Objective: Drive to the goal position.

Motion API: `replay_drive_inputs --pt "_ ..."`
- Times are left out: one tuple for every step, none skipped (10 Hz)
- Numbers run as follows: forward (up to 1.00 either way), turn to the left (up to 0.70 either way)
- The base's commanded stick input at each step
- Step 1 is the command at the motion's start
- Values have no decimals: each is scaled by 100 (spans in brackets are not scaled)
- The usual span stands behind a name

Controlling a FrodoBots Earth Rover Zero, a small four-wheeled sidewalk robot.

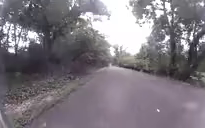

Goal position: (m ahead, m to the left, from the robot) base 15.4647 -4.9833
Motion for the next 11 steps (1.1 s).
replay_drive_inputs --pt "70 0" --pt "70 -8" --pt "70 -32" --pt "70 -21" --pt "70 -12" --pt "70 -4" --pt "70 0" --pt "70 0" --pt "70 0" --pt "70 0" --pt "70 0"
